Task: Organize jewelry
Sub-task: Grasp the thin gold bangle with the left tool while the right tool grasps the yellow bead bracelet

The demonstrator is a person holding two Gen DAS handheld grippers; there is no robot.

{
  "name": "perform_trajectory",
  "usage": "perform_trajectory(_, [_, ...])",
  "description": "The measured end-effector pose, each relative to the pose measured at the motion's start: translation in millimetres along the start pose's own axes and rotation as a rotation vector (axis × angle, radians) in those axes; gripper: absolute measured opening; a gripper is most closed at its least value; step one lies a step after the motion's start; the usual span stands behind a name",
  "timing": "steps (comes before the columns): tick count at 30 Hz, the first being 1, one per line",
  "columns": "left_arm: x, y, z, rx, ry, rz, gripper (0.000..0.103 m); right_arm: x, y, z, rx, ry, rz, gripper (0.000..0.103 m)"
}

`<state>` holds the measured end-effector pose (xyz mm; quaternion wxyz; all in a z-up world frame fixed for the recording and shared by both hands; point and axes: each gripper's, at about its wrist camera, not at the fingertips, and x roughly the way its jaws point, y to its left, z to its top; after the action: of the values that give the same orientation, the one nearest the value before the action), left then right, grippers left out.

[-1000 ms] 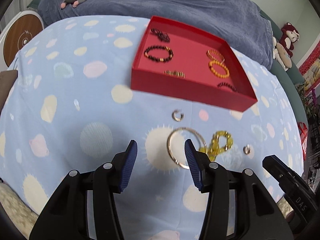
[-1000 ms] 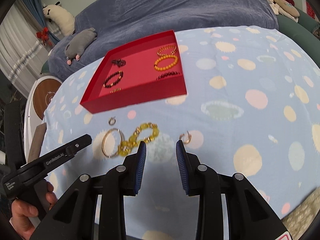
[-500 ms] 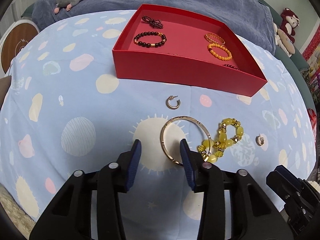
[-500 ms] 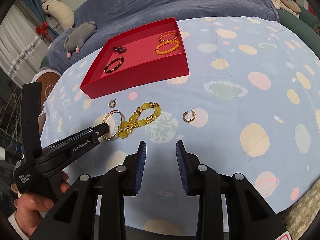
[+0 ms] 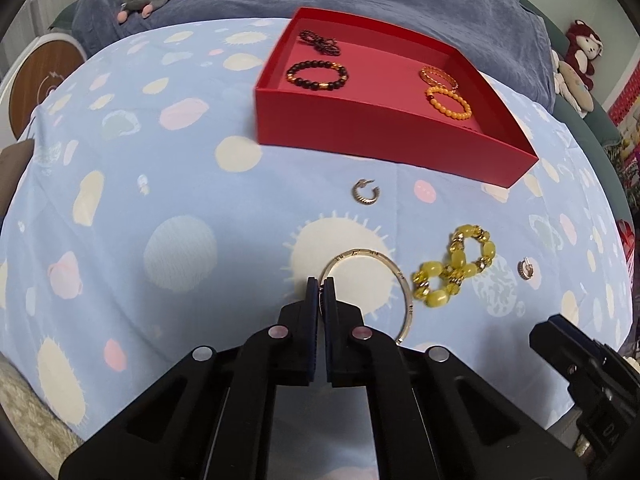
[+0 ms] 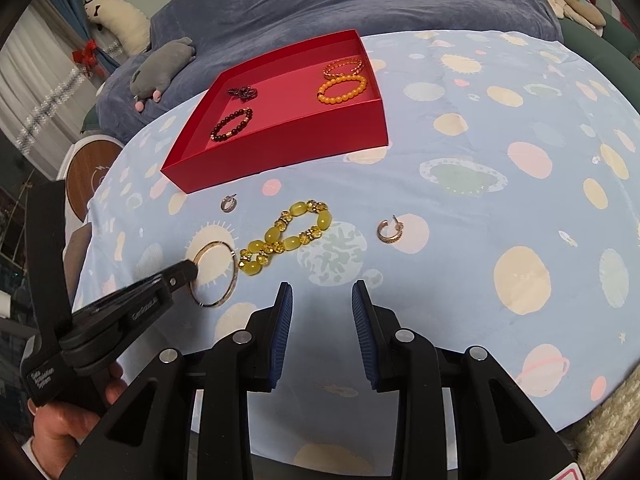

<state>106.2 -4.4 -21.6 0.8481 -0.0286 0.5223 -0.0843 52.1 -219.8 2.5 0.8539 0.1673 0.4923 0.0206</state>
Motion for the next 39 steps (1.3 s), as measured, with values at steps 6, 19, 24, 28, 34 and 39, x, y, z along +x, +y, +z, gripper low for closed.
perform_trajectory(6, [-7,18,-11,-0.044,0.004,0.001,0.003,15,19,8,-0.030,0.009,0.015,0.031])
perform_trajectory(19, [-9,23,-16,-0.056,0.002,-0.015,0.003,47,47,19,-0.070,0.046,0.009,0.031])
perform_trajectory(24, [-9,23,-16,-0.055,0.000,-0.016,0.003,55,48,22,-0.072,0.056,0.002,0.028])
perform_trajectory(28, [-9,23,-16,-0.057,0.001,-0.017,0.003,60,47,22,-0.075,0.066,0.004,0.017])
perform_trajectory(34, [-8,24,-15,-0.074,0.009,-0.026,0.003,55,42,21,-0.078,0.061,0.001,0.009])
perform_trajectory(39, [-8,24,-14,-0.080,0.011,-0.026,0.003,47,34,14,-0.059,0.053,0.006,0.008])
